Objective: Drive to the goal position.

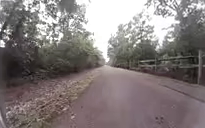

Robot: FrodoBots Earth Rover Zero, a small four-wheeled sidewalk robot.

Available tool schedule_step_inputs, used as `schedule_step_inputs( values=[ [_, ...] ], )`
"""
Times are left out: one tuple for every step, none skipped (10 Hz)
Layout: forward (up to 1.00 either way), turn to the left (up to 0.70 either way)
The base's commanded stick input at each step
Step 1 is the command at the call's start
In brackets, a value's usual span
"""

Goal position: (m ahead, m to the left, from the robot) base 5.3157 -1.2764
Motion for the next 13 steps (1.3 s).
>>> schedule_step_inputs(
  values=[
    [0.70,0.00],
    [0.70,0.00],
    [0.70,0.00],
    [0.70,0.00],
    [0.70,0.00],
    [0.70,0.00],
    [0.70,0.00],
    [0.70,-0.10],
    [0.70,-0.20],
    [0.70,-0.10],
    [0.70,0.00],
    [0.70,0.00],
    [0.70,0.00]
  ],
)
